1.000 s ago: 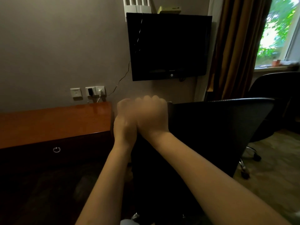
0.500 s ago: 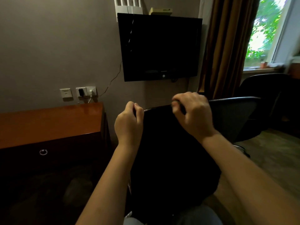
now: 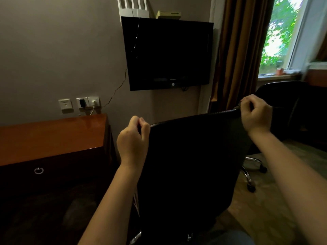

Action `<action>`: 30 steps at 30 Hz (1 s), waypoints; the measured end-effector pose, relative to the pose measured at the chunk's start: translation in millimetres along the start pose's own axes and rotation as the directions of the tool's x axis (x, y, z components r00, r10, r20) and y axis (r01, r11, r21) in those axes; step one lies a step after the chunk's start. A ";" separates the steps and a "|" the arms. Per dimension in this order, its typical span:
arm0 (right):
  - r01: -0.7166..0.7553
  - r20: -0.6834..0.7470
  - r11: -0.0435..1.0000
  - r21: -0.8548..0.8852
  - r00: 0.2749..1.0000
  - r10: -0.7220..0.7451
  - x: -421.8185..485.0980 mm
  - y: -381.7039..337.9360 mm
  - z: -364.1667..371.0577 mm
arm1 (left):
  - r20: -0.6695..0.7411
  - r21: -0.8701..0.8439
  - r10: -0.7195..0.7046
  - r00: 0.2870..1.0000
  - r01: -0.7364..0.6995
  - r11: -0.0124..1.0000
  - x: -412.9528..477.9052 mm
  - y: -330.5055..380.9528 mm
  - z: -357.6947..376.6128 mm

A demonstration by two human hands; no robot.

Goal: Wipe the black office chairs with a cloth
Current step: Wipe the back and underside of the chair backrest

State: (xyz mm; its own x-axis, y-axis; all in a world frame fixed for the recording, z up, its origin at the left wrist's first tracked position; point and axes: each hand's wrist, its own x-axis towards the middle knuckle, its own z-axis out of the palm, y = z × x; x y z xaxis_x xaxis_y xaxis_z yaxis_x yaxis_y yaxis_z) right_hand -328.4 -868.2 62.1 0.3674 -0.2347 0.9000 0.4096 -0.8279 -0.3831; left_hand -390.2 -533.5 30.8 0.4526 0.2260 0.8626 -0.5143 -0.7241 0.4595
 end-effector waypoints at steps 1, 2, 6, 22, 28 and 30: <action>-0.001 -0.020 1.000 -0.024 1.000 0.001 -1.4 -4.7 2.8 | 0.001 -0.004 -0.014 1.000 0.014 1.000 0.1 -4.7 -2.3; -0.011 -0.037 0.999 -0.047 0.999 0.009 -3.1 -9.0 5.2 | 0.005 -0.002 -0.024 1.000 0.024 1.000 0.6 -8.4 -4.8; -0.040 -0.089 0.993 -0.107 0.996 0.030 -13.6 -31.0 6.2 | 0.045 0.125 -0.037 0.998 0.031 0.992 8.4 -10.5 -11.1; 0.355 0.198 0.923 -0.150 0.925 -0.324 -66.3 -149.6 14.8 | 0.237 0.260 0.159 0.959 -0.220 0.940 39.6 22.1 27.9; 0.240 0.040 0.965 -0.104 0.971 -0.237 -86.5 -109.6 -21.7 | 0.264 0.211 0.171 0.949 -0.230 0.950 41.3 13.3 15.9; 0.163 -0.032 0.979 -0.122 0.985 -0.168 -92.1 -86.1 -35.3 | 0.270 0.220 0.174 0.947 -0.237 0.946 40.2 14.8 18.2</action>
State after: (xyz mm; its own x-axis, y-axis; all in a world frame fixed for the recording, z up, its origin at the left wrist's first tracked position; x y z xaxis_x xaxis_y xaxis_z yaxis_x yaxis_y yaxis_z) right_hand -427.0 -793.3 19.5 0.2668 -0.1085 0.9576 0.3593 -0.9108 -0.2033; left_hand -366.4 -547.0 68.4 0.5355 -0.0878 0.8399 -0.4336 -0.8820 0.1843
